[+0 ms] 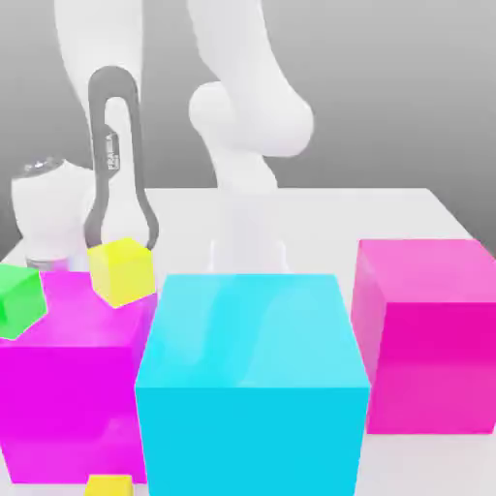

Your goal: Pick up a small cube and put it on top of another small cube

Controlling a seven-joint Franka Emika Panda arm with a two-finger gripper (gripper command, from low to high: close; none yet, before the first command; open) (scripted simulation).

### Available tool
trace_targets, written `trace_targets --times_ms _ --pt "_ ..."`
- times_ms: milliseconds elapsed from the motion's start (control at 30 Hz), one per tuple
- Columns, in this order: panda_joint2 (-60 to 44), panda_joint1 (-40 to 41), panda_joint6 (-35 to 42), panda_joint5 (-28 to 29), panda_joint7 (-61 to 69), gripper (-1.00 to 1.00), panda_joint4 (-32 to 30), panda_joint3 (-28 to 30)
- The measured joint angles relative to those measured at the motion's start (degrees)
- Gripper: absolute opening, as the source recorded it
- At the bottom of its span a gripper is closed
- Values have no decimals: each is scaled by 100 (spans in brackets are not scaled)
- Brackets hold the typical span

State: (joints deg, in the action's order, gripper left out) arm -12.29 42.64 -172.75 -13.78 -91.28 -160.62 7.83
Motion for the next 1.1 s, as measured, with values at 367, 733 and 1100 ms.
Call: trace_targets --times_ms 367,733,1100 --pt "1233 -77 2213 1608 -1809 -100 591 289" --pt "1641 -784 4855 1733 -3815 -100 2628 -123" --pt "1758 -1385 4933 1409 -4927 100 3197 -562"
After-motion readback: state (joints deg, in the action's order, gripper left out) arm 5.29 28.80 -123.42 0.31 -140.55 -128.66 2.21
